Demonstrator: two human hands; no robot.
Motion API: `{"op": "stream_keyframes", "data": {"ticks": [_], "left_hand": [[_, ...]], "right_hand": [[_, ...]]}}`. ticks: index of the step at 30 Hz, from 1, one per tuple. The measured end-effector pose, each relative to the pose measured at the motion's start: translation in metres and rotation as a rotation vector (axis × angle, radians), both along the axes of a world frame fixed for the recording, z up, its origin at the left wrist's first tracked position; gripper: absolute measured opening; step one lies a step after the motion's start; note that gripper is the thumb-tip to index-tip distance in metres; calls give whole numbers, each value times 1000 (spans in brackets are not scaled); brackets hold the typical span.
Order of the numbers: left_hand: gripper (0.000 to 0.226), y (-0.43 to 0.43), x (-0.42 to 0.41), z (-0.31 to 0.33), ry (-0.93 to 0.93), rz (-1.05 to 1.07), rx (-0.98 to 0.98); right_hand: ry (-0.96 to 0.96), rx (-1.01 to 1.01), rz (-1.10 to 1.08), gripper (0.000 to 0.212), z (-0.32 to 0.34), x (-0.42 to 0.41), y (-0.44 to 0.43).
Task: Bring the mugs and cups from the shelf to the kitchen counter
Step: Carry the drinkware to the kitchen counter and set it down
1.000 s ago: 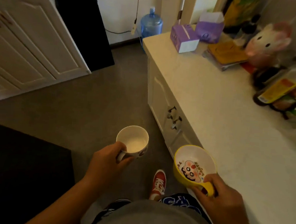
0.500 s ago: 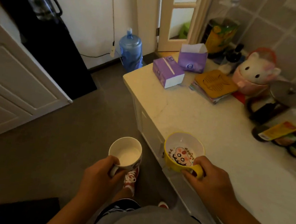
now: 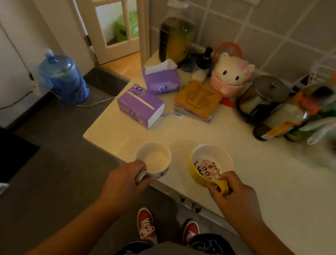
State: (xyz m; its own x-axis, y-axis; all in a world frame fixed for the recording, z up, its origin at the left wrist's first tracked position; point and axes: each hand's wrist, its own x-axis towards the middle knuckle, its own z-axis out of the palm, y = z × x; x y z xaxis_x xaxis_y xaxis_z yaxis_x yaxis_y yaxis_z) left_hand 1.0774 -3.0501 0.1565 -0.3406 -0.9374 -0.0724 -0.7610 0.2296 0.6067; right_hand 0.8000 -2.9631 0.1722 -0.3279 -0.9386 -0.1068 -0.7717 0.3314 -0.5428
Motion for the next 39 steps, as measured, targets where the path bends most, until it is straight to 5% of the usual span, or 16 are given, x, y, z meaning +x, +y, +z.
{"op": "stream_keyframes", "data": {"ticks": [13, 39], "left_hand": [[24, -65, -134, -42, 6, -321, -213], [26, -77, -229, -70, -23, -160, -254]], "right_hand": [[1, -62, -412, 24, -34, -49, 3], [13, -61, -431, 26, -72, -113, -21]]}}
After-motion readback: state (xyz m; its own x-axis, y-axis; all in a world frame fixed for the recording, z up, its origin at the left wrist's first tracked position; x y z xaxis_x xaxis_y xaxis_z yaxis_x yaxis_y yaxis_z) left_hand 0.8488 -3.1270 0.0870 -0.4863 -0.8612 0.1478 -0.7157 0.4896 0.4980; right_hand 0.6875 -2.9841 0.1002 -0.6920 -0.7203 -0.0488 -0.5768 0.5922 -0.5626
